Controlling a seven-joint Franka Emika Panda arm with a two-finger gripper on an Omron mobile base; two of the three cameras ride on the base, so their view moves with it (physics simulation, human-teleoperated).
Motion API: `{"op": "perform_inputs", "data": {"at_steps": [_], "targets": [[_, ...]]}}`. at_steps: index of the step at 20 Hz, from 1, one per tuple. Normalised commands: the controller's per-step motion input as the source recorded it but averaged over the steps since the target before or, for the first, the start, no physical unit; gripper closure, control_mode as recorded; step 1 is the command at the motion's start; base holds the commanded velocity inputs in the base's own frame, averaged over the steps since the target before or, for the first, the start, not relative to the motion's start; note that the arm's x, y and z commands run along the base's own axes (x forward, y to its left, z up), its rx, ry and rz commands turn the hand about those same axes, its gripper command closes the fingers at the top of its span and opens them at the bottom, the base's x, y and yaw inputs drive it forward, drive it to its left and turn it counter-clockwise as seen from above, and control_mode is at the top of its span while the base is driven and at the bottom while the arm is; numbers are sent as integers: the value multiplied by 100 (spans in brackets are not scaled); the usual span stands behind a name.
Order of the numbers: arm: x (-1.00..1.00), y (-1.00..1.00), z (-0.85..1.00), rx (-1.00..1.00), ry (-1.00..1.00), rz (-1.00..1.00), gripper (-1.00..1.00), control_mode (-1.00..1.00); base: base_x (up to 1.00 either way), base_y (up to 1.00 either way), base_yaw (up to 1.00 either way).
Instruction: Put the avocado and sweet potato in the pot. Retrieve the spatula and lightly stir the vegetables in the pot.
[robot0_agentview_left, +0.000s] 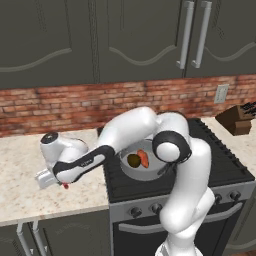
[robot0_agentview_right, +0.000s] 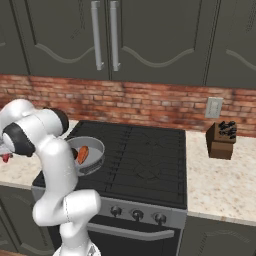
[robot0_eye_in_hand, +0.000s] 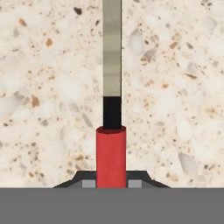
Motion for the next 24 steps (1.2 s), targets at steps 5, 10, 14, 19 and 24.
{"op": "perform_inputs", "data": {"at_steps": [5, 10, 14, 19, 24], "targets": [[-40, -45, 92, 4, -8, 0, 100, -100, 0, 0, 0], [-21, -59, 100, 3, 4, 0, 100, -100, 0, 0, 0], [-16, -90, 69, 0, 15, 0, 100, -100, 0, 0, 0], [-16, -100, 16, 0, 16, 4, 100, -100, 0, 0, 0], [-2, -100, 0, 0, 0, 23, 100, -100, 0, 0, 0]]}}
